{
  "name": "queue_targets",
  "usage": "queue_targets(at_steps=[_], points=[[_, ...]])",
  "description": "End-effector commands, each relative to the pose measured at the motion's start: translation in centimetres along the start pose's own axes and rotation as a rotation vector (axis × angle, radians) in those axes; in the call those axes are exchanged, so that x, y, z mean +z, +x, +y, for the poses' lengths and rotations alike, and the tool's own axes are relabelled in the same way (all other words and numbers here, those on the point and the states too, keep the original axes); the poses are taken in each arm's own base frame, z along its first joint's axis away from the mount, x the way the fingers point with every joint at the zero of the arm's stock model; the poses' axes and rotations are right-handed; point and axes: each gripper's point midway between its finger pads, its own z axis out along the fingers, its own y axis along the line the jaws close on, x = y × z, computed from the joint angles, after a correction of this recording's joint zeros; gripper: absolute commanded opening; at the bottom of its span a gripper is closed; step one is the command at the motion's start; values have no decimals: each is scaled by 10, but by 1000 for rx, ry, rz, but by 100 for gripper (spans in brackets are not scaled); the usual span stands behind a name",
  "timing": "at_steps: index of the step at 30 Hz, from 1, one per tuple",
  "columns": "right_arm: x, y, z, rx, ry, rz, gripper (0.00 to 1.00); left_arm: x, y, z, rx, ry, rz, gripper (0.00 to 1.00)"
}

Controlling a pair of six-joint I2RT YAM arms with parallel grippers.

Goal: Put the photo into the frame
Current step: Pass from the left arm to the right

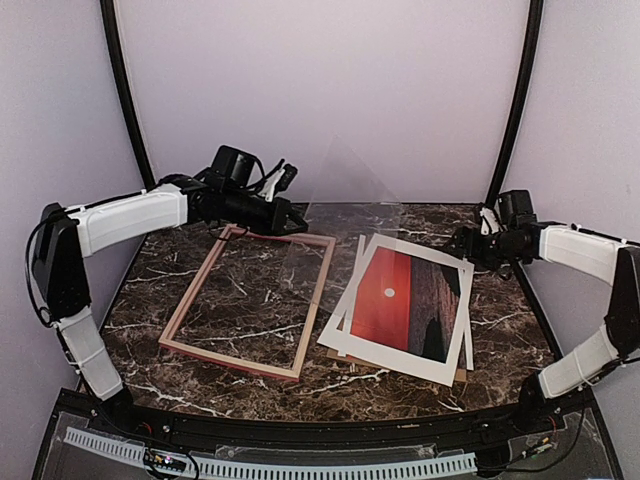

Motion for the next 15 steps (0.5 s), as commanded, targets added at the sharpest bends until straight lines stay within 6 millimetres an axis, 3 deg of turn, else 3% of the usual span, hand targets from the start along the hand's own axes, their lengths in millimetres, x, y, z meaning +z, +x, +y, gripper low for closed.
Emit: queue_targets(at_steps=[1, 12, 15], points=[[7, -5, 44, -27, -178, -9, 87, -40, -4, -26, 28, 95, -68, 0], [55, 27, 125, -40, -444, 114, 92, -64, -10, -51, 21, 231, -158, 0], [68, 31, 133, -27, -484, 139, 93, -66, -9, -53, 78, 232, -160, 0]])
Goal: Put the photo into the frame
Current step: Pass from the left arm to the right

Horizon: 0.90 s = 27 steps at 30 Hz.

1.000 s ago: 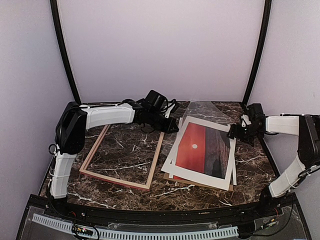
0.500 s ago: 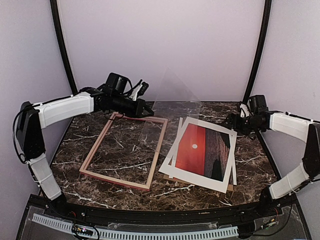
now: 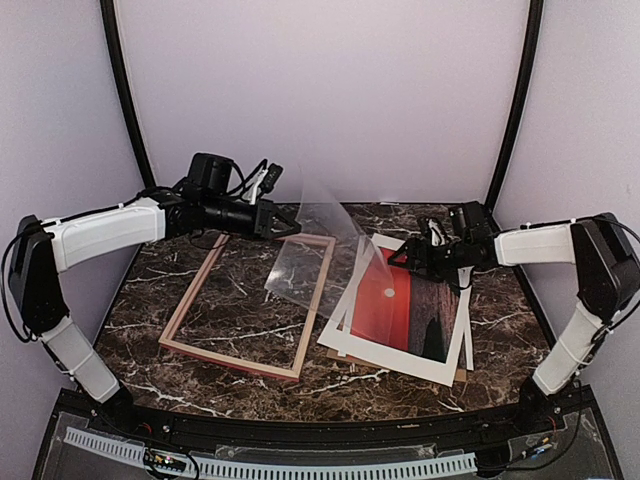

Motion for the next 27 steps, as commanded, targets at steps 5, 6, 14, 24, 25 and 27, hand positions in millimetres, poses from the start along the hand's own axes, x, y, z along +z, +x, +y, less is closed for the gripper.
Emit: queue_targets(at_steps=[5, 6, 14, 24, 25, 27], points=[[27, -20, 29, -19, -186, -19, 93, -27, -9, -40, 210, 129, -103, 0], [29, -20, 31, -18, -201, -15, 93, -30, -12, -46, 236, 153, -124, 0], [34, -13, 29, 19, -237, 12, 92, -26, -6, -39, 209, 158, -151, 0], [51, 11, 15, 116, -240, 69, 92, -24, -1, -36, 187, 168, -167, 0], [54, 14, 15, 122, -240, 79, 92, -26, -2, -36, 188, 167, -174, 0], [58, 18, 15, 127, -240, 92, 92, -26, 1, -35, 185, 160, -175, 0]])
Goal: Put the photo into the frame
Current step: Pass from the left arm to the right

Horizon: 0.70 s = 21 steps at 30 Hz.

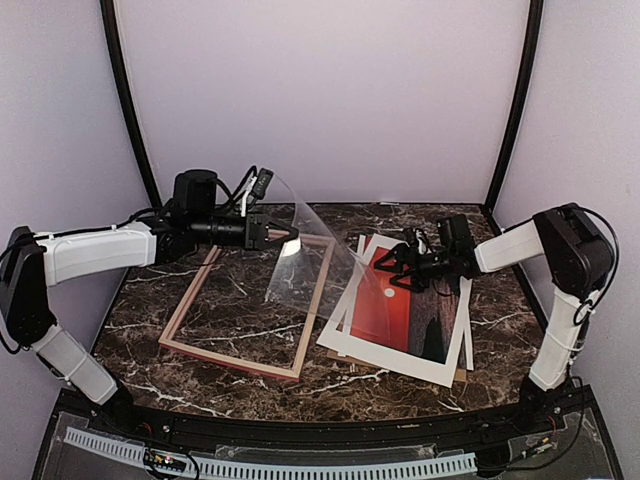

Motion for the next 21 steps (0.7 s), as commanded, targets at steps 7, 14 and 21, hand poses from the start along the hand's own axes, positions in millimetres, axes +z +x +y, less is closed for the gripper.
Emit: queue_targets(at_steps=[7, 14, 21], points=[[22, 19, 3, 34, -62, 67, 92, -12, -9, -13, 43, 22, -65, 0], [24, 20, 12, 46, -121, 72, 90, -15, -6, -12, 42, 8, -66, 0], [18, 13, 31, 39, -208, 62, 85, -18, 2, -1, 3, -53, -65, 0]])
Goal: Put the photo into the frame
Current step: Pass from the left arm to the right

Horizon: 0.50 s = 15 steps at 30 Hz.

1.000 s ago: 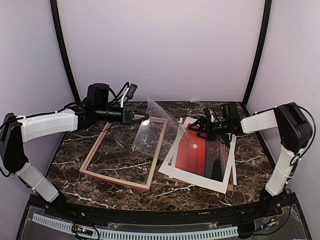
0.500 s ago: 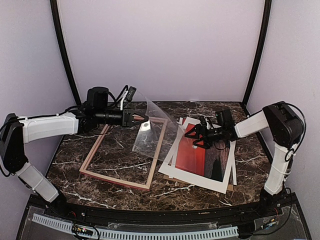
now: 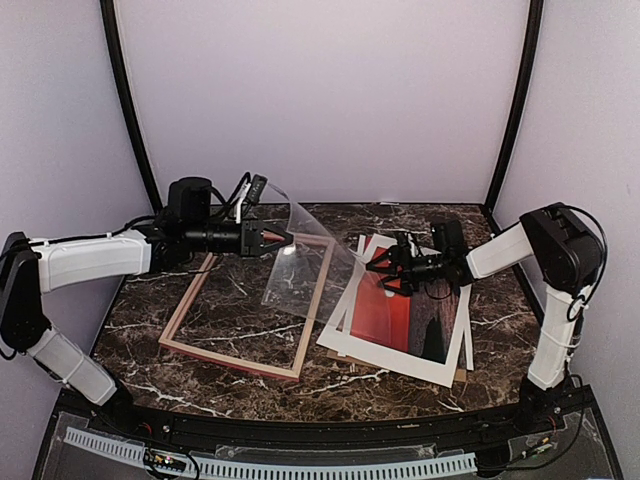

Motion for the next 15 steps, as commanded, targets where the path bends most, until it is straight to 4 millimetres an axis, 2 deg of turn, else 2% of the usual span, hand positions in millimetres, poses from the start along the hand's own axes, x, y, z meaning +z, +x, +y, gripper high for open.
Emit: queue_targets(at_steps=[1, 5, 15], points=[[-2, -3, 17, -29, -80, -2, 84, -12, -8, -2, 15, -42, -47, 0], [-11, -8, 22, -45, -93, -21, 81, -17, 1, 13, -32, -130, -36, 0], [-35, -24, 31, -74, -123, -72, 73, -29, 39, 45, -170, -305, 46, 0]])
